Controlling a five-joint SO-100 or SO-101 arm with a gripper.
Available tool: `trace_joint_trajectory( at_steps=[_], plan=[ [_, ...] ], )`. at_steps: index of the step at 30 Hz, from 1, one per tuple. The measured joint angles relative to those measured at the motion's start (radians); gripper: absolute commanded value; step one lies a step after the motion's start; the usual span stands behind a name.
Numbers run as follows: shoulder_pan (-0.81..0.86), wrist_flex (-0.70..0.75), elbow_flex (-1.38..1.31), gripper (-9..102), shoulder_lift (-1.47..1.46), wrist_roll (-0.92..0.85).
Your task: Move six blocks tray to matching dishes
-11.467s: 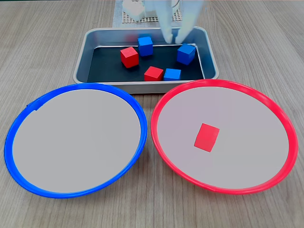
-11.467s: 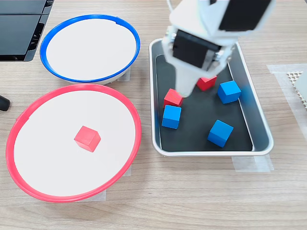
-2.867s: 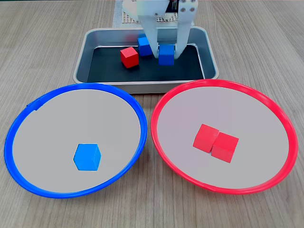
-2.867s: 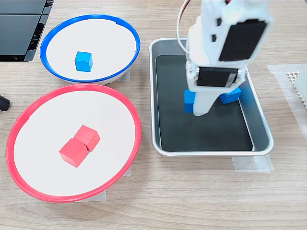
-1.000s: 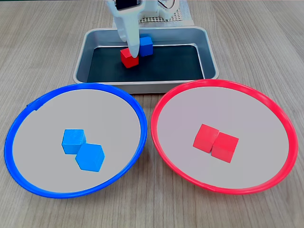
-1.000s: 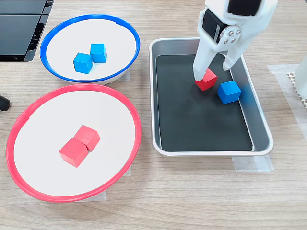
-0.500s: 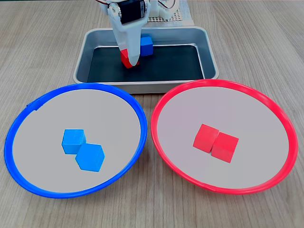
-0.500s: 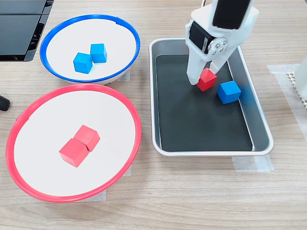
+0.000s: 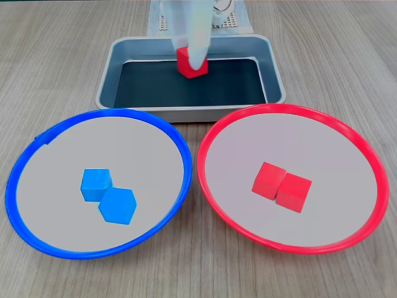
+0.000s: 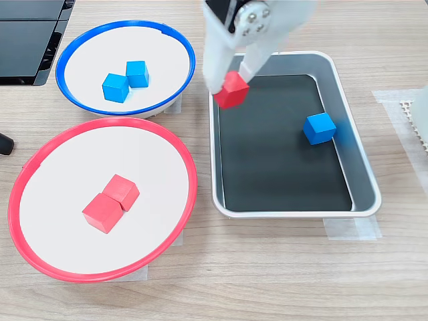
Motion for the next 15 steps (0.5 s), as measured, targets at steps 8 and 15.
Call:
trace_joint_trajectory(
  at_steps=[8, 15],
  plan=[
    [-0.172, -0.305, -0.130, 1, -0.262, 0.057],
    [-0.212, -0.328, -0.135, 17, -0.339, -0.081]
  ],
)
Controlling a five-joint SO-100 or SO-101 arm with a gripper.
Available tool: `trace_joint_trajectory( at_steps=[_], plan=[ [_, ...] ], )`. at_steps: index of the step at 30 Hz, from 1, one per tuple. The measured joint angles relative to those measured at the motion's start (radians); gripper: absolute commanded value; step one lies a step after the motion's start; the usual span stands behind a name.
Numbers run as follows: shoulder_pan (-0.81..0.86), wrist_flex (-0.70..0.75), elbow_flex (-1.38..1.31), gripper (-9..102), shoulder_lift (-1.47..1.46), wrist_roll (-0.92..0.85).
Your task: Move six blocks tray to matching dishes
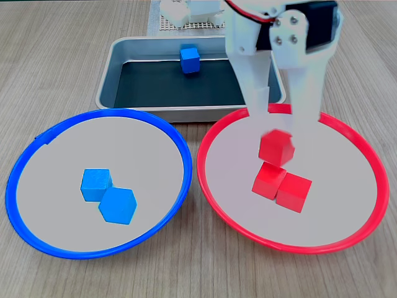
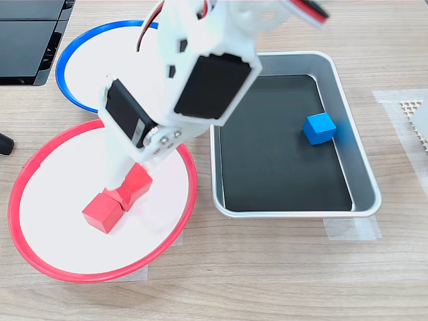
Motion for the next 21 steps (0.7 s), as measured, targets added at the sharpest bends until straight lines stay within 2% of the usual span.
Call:
trace_joint_trajectory(
  at_steps=[3, 6, 10, 14, 18, 21],
  plan=[
    [0.006, 0.049, 0.009, 4, 0.014, -0.025],
    [0.012, 0.147, 0.046, 2, 0.066, -0.089],
    [0.040, 0.382, 0.092, 0, 0.176, -0.273],
    [0.150, 0.632, 0.170, 0, 0.299, -0.525],
    [0.281, 0.657, 0.310, 2, 0.417, -0.819],
    [0.383, 0.597, 0.425, 10, 0.469, -1.091]
  ],
)
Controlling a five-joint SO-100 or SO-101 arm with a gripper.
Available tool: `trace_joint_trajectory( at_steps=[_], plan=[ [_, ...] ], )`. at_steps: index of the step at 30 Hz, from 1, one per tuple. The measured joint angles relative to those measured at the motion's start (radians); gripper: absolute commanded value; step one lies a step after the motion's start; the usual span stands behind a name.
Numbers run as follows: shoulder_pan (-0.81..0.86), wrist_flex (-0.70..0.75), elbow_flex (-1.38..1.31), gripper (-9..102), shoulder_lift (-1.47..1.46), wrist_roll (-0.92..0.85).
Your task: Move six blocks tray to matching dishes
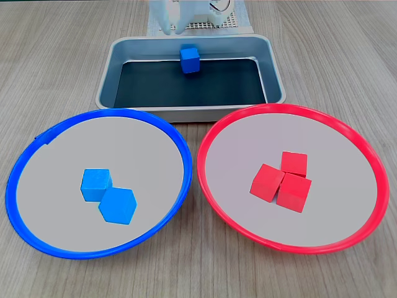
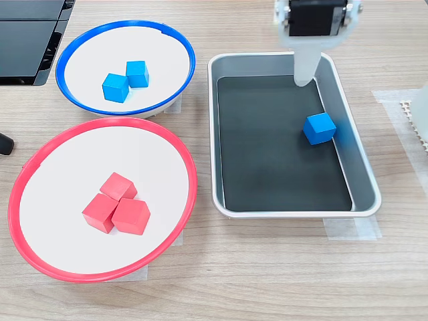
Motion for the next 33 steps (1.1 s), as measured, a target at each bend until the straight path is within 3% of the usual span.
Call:
trace_joint_trajectory(
  at_steps=[6, 10, 23, 33],
  plan=[
    [0.055, -0.057, 0.055, 14, 0.008, -0.284],
    [0.054, -0.081, 0.100, 14, 0.008, -0.367],
    [0.003, -0.035, 0.212, 18, 0.017, -0.241],
    [-0.021, -0.193, 0.288, 19, 0.014, -0.279]
  ],
)
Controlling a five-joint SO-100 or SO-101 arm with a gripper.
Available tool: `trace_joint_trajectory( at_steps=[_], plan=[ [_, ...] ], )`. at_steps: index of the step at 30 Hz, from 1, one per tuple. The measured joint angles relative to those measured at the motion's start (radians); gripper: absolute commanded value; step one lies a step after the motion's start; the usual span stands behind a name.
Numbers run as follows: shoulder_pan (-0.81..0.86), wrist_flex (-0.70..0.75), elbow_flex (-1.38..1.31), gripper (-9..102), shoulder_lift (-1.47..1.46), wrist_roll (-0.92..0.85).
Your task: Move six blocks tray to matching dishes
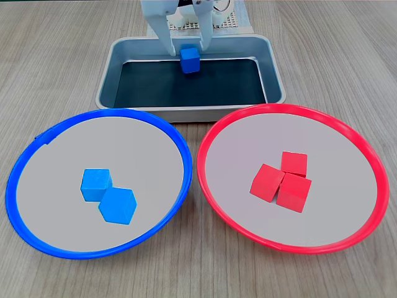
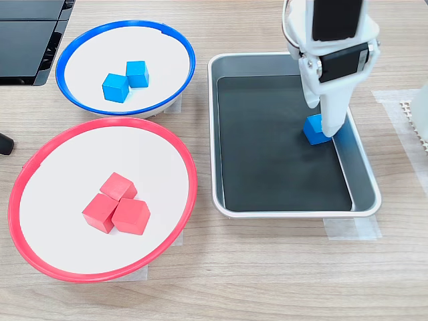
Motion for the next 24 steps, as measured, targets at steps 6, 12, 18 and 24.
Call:
trace_joint_trajectory(
  at_steps=[6, 12, 18, 24],
  plan=[
    [0.000, -0.094, 0.064, 18, 0.000, -0.031],
    [0.000, -0.152, 0.097, 0, 0.000, -0.032],
    [0.000, -0.169, 0.066, 0, 0.000, 0.067],
    [-0.044, -0.278, -0.215, 0, -0.011, 0.522]
  ],
)
